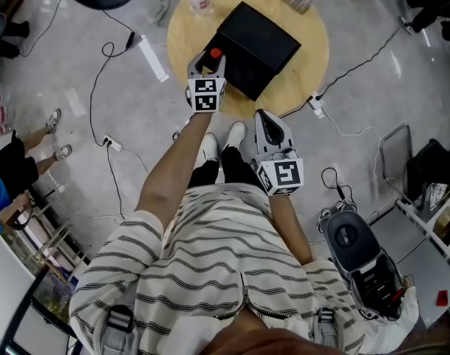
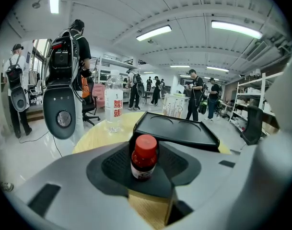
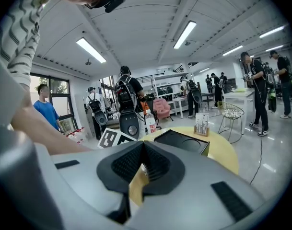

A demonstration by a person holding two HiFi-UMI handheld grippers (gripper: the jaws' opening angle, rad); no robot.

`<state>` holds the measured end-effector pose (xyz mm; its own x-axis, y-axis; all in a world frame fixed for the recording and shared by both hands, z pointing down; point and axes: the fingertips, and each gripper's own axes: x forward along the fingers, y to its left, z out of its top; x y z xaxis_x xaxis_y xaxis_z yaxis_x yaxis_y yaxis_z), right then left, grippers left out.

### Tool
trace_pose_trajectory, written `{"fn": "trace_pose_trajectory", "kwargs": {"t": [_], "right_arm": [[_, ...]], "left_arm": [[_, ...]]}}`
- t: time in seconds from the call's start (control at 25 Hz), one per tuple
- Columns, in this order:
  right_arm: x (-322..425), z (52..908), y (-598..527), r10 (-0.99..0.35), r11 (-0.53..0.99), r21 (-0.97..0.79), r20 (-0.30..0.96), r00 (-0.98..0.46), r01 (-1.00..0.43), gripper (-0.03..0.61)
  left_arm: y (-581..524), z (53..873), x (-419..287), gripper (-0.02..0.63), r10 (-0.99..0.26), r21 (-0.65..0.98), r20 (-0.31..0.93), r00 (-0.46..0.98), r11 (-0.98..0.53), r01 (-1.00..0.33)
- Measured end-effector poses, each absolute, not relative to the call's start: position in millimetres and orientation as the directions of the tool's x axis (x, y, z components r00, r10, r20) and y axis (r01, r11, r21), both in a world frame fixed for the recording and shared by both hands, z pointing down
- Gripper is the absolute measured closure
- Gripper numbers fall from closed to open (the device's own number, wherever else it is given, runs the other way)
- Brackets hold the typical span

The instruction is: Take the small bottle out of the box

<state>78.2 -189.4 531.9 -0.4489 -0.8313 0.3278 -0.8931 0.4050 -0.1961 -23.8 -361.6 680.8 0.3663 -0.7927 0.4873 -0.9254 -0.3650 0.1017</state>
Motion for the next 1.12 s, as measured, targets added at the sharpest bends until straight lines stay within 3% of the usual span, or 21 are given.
{"fn": "trace_pose_trajectory", "kwargs": {"t": [1.12], "right_arm": [[80.4, 523.7, -187.9, -0.84, 0.406, -0.183, 0.31, -0.444, -0.895, 0.56]], "left_arm": [[-352.1, 656.0, -27.2, 0.462, -0.793, 0.136, 0.491, 0.362, -0.34, -0.93]]}}
